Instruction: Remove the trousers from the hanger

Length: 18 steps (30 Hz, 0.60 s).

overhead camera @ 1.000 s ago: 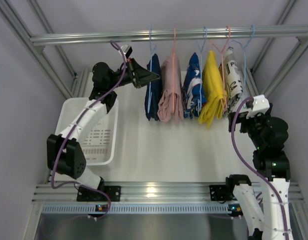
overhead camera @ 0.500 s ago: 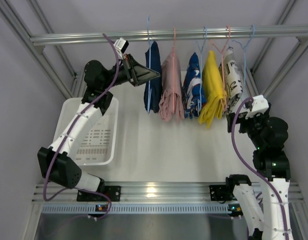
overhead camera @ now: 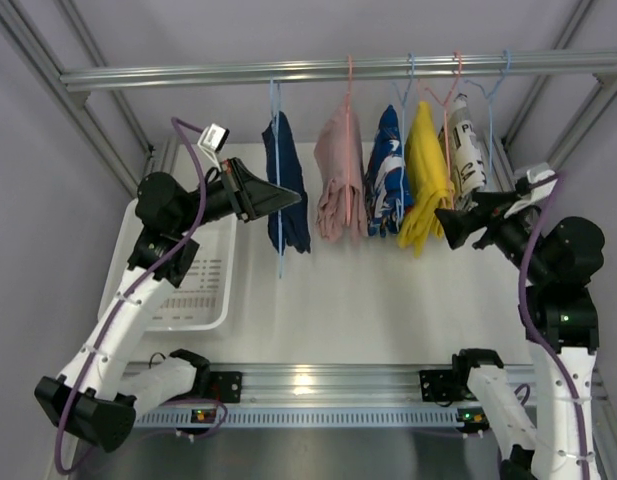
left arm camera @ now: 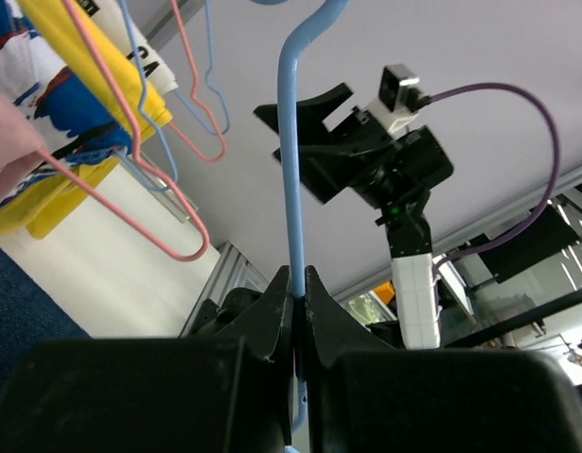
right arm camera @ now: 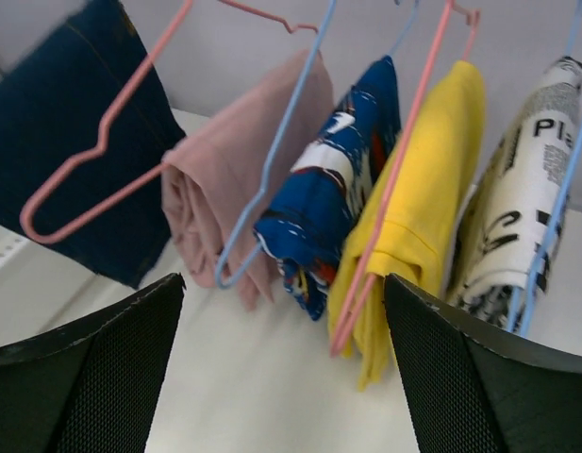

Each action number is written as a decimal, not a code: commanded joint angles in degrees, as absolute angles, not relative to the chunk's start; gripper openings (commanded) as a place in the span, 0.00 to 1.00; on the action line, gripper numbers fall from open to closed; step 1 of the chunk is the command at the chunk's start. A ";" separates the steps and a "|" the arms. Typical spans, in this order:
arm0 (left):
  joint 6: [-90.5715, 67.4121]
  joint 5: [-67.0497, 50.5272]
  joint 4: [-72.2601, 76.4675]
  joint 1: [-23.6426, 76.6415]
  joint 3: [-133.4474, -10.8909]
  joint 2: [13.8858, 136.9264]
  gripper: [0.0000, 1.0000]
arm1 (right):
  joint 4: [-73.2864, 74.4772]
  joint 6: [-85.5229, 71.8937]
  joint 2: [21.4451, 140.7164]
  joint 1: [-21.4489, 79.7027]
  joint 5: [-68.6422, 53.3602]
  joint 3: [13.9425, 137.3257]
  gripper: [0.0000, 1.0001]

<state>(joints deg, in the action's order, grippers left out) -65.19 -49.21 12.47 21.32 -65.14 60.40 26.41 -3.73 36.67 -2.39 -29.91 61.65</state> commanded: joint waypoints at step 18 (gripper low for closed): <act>-51.86 -46.05 8.79 21.80 -64.16 55.11 0.00 | 0.97 -31.98 62.83 34.96 -27.07 79.88 0.64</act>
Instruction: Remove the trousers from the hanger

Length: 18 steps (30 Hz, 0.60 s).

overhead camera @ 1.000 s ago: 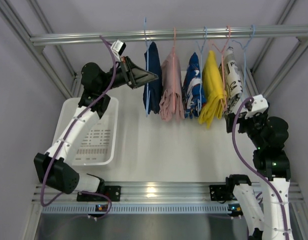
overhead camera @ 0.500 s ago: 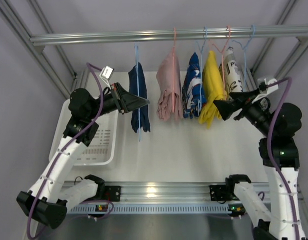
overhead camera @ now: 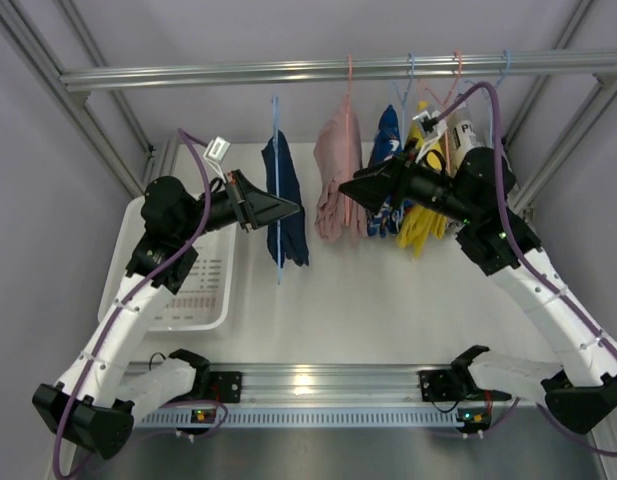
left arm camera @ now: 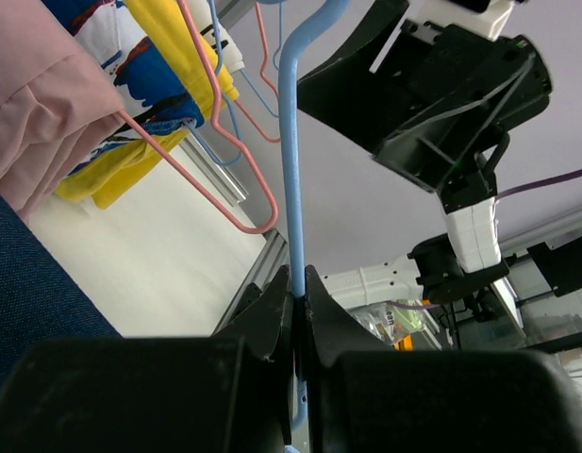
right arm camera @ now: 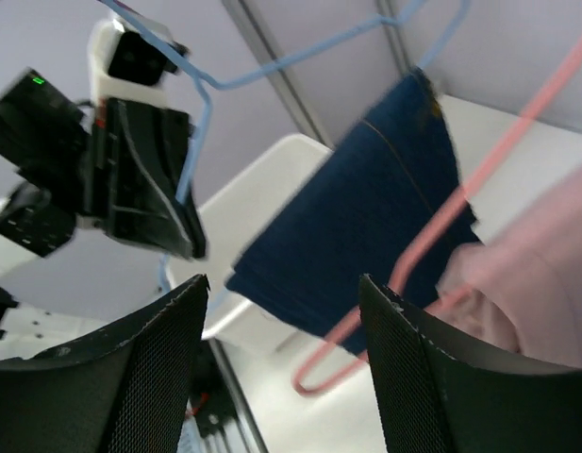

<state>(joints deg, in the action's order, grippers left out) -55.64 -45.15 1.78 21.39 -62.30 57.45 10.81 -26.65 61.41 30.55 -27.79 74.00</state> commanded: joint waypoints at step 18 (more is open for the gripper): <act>-51.33 -48.25 9.76 23.82 -65.66 54.49 0.00 | -5.62 -45.52 81.73 46.14 -26.45 90.70 0.65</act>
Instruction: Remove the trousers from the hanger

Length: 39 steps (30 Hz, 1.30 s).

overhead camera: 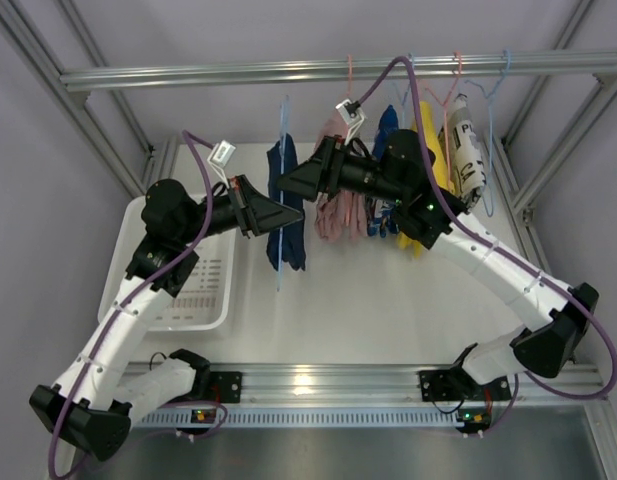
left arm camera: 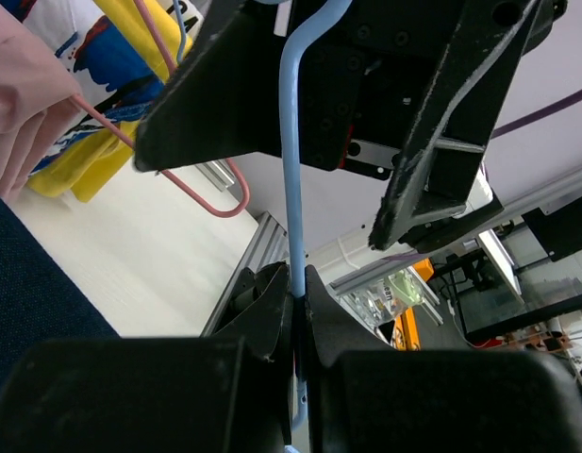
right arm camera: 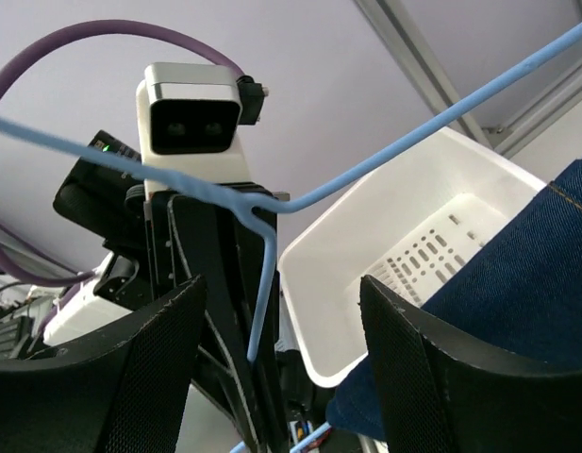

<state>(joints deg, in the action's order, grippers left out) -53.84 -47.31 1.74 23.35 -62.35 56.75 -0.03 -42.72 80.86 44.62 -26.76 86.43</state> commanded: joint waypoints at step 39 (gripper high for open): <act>-0.35 -25.41 -23.18 23.99 -73.48 43.95 0.83 | -4.65 -53.70 79.28 44.47 -26.89 92.28 0.00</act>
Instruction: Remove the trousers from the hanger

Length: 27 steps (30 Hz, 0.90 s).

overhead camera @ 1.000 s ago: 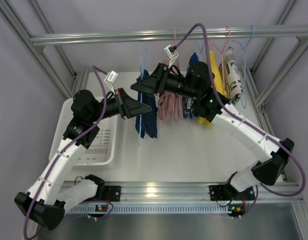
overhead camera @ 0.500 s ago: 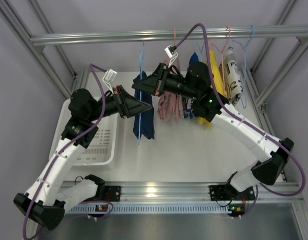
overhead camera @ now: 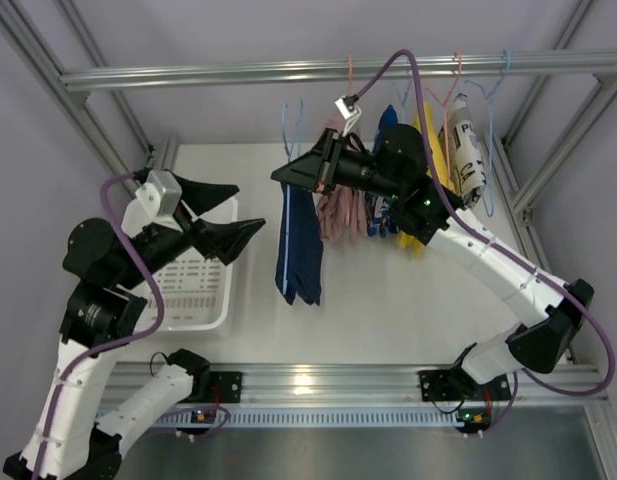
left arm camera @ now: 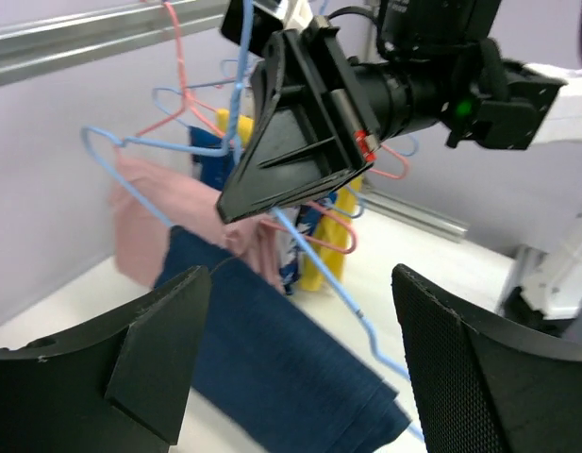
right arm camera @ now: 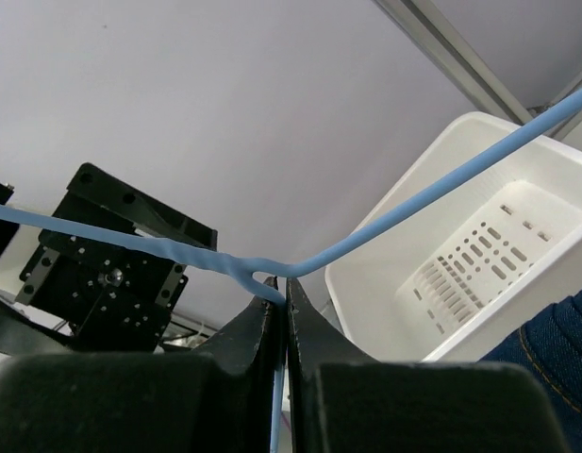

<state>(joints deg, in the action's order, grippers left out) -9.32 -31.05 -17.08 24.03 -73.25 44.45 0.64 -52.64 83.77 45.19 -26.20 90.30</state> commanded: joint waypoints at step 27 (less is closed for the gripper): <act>10.73 -31.72 -17.76 24.08 -39.73 31.90 0.89 | -0.26 -53.62 82.27 43.42 -21.71 104.85 0.00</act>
